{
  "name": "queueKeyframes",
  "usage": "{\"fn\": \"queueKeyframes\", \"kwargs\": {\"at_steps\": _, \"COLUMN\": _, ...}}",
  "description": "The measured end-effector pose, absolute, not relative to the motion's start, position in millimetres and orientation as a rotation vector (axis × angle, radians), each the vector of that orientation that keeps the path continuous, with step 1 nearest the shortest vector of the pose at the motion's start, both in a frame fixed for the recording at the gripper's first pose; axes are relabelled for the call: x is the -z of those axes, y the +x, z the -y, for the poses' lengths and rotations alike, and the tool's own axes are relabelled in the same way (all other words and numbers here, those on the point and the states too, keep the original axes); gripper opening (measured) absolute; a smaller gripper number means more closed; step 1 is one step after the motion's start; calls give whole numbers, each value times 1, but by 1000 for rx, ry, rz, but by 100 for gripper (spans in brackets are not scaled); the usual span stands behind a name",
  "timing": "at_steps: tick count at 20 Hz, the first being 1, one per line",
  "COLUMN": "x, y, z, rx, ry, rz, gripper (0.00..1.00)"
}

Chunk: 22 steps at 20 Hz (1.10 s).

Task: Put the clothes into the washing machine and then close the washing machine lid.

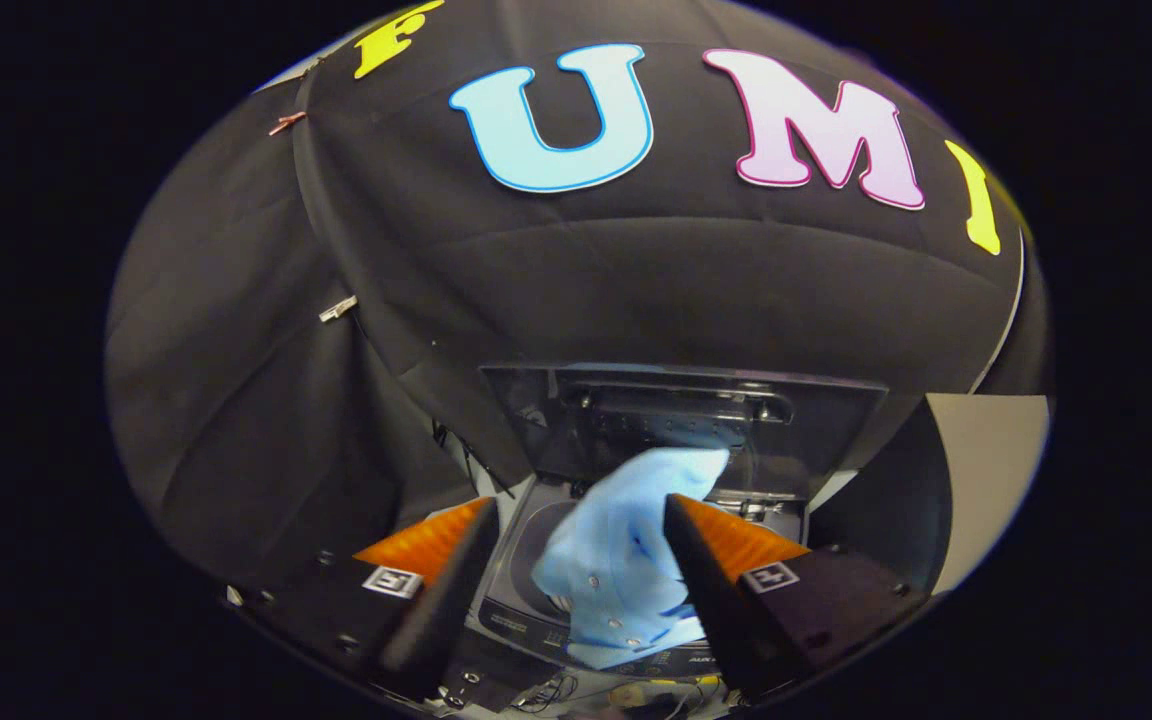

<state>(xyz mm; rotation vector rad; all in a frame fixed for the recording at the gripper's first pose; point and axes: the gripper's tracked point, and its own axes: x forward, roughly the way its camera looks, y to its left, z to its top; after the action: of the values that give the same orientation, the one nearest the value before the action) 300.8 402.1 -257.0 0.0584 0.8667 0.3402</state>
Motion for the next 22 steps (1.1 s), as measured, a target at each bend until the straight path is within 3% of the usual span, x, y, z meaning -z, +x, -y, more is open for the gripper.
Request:
{"fn": "queueKeyframes", "kwargs": {"at_steps": 1, "x": 250, "y": 302, "z": -402, "rx": -344, "ry": 56, "rz": -847, "gripper": 99}}
{"fn": "queueKeyframes", "kwargs": {"at_steps": 11, "x": 243, "y": 316, "z": -394, "rx": -328, "ry": 72, "rz": -786, "gripper": 100}}
{"fn": "queueKeyframes", "kwargs": {"at_steps": 22, "x": 262, "y": 389, "z": -383, "rx": -275, "ry": 39, "rz": -762, "gripper": 100}}
